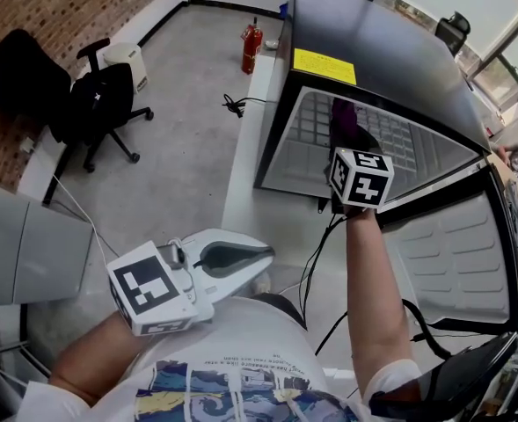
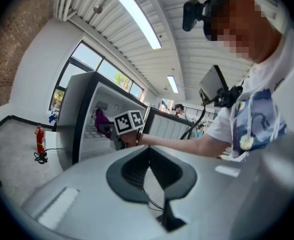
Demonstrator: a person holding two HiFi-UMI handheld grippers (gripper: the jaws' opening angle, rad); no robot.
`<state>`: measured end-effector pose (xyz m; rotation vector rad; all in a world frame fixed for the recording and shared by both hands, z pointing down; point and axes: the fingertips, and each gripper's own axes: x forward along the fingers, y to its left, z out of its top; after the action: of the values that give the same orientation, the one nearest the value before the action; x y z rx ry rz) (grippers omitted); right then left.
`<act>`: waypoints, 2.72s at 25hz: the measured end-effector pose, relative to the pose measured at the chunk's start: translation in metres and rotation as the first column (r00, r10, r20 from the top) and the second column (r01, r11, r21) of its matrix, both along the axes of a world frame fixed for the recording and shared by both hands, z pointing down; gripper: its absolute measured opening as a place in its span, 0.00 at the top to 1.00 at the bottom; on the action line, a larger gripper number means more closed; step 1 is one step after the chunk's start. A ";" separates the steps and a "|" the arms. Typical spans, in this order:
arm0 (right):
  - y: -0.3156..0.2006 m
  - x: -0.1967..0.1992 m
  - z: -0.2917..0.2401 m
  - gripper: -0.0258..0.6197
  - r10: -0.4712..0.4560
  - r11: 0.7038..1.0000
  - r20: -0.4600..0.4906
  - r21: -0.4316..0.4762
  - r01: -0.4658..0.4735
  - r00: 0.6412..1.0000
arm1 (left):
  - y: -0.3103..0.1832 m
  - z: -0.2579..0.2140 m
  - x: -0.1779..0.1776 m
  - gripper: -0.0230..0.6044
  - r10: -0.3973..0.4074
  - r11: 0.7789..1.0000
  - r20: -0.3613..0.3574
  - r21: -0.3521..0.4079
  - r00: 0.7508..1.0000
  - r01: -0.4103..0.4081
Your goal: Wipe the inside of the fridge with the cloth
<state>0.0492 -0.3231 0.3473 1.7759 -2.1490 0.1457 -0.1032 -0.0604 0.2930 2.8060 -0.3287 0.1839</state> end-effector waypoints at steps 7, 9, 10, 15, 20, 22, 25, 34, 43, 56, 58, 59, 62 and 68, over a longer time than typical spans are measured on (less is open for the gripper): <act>0.000 -0.036 0.001 0.87 -0.046 0.999 0.018 0.004 0.045 0.999 | 0.004 0.001 -0.020 0.96 -0.035 0.999 0.007 -0.002 0.999 0.035; 0.001 -0.047 0.001 0.87 -0.064 0.998 0.034 0.003 0.064 0.997 | 0.007 0.001 -0.024 0.96 -0.035 0.999 0.004 0.000 0.999 0.035; 0.001 -0.052 0.001 0.87 -0.073 0.997 0.044 0.003 0.073 0.996 | 0.008 0.001 -0.026 0.96 -0.038 0.999 0.005 0.000 0.999 0.038; 0.004 -0.070 0.000 0.87 -0.105 0.994 0.093 0.005 0.105 0.990 | 0.011 0.000 -0.033 0.96 -0.047 0.999 -0.005 -0.002 0.999 0.047; 0.009 -0.084 0.002 0.87 -0.138 0.990 0.128 0.003 0.139 0.982 | 0.012 0.001 -0.037 0.96 -0.062 0.998 0.019 -0.009 0.998 0.062; 0.012 -0.089 0.002 0.87 -0.152 0.988 0.151 0.000 0.154 0.977 | 0.017 0.000 -0.037 0.96 -0.042 0.999 0.004 -0.004 0.999 0.042; 0.015 -0.092 0.000 0.87 -0.171 0.985 0.169 0.002 0.174 0.971 | 0.023 0.000 -0.036 0.96 -0.023 1.000 -0.007 -0.001 1.000 0.023; 0.051 -0.049 -0.018 0.87 -0.089 0.994 0.180 0.070 0.078 0.980 | 0.030 0.001 -0.022 0.96 0.035 0.999 -0.001 -0.004 0.999 -0.035; 0.122 0.035 -0.002 0.87 0.094 0.993 0.173 0.058 -0.106 0.980 | 0.037 0.004 0.006 0.96 0.135 0.991 -0.012 0.006 0.991 -0.135; 0.166 0.137 0.078 0.87 0.431 0.902 0.137 -0.046 -0.429 0.892 | 0.041 0.011 0.039 0.96 0.244 0.970 -0.001 -0.006 0.970 -0.244; 0.157 0.143 0.086 0.87 0.453 0.891 0.145 -0.046 -0.451 0.880 | 0.036 0.013 0.040 0.96 0.230 0.973 0.035 -0.014 0.972 -0.230; 0.152 0.144 0.091 0.87 0.456 0.890 0.150 -0.048 -0.454 0.877 | 0.034 0.014 0.040 0.96 0.223 0.975 0.053 -0.019 0.973 -0.222; 0.139 0.146 0.105 0.87 0.459 0.888 0.154 -0.061 -0.455 0.875 | 0.031 0.019 0.040 0.96 0.211 0.978 0.068 -0.026 0.975 -0.209; 0.121 0.166 0.114 0.87 0.527 0.850 0.146 -0.069 -0.523 0.837 | 0.019 0.017 0.046 0.96 0.176 0.983 0.047 -0.053 0.983 -0.173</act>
<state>0.2150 -0.2023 0.4617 2.3689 -1.6792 0.4648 -0.0572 -0.0415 0.3104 2.7844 -0.0873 0.2994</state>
